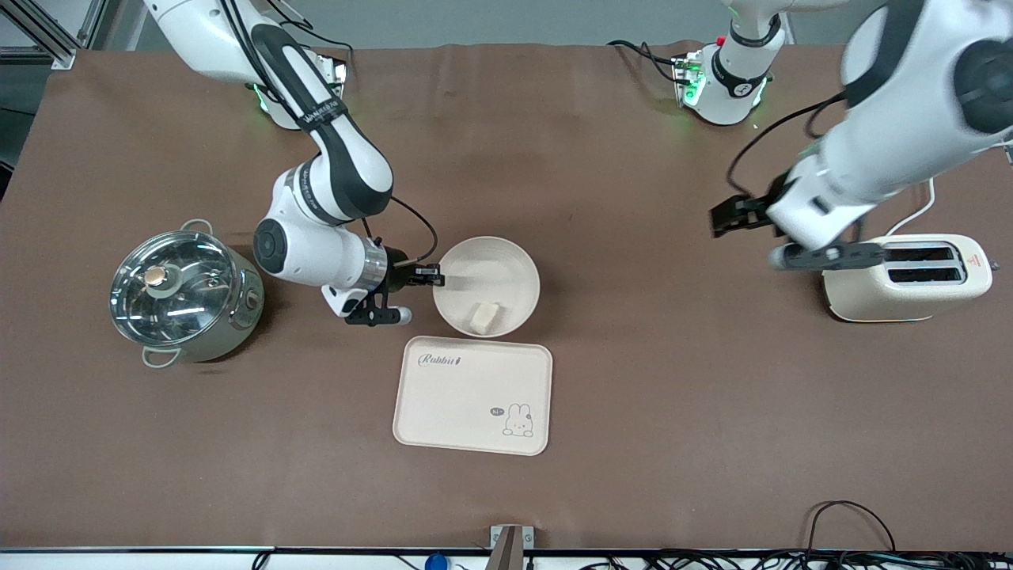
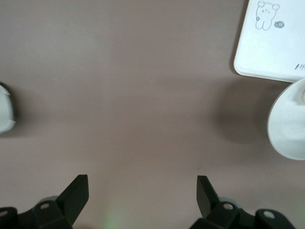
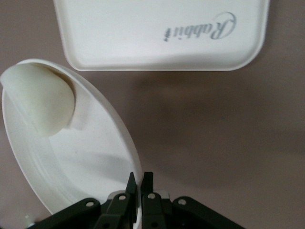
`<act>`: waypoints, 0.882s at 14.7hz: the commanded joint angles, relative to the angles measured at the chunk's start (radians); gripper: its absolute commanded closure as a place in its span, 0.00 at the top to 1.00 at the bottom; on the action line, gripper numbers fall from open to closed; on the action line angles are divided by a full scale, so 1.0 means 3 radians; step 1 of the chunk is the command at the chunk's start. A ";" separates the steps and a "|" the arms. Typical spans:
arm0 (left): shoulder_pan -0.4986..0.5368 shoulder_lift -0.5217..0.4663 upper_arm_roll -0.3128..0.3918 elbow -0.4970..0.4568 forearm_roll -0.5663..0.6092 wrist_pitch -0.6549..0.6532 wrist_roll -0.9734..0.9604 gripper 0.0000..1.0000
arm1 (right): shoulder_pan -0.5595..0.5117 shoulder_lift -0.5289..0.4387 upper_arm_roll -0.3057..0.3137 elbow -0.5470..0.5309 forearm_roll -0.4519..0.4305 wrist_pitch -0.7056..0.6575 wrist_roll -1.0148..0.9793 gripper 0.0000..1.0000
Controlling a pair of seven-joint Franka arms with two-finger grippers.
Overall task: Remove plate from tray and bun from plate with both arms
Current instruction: 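Lower the plate with the right gripper while the left gripper reaches the bun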
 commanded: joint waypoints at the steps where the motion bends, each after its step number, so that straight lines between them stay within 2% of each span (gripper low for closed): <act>1: -0.0040 0.0248 -0.0191 -0.0052 -0.0047 0.0224 -0.0362 1.00 | 0.0050 -0.0145 0.0116 -0.0515 0.0228 0.0594 -0.0305 0.00; 4: -0.0290 0.0534 -0.0202 -0.0104 -0.0037 0.0521 -0.0842 1.00 | 0.0112 -0.0043 0.0147 -0.0552 0.0586 0.0698 -0.0653 0.00; 13: -0.0945 0.1296 -0.0197 -0.0078 -0.0007 0.1538 -0.2335 1.00 | 0.0255 0.0228 0.0152 -0.0639 0.0842 0.1000 -0.1012 0.00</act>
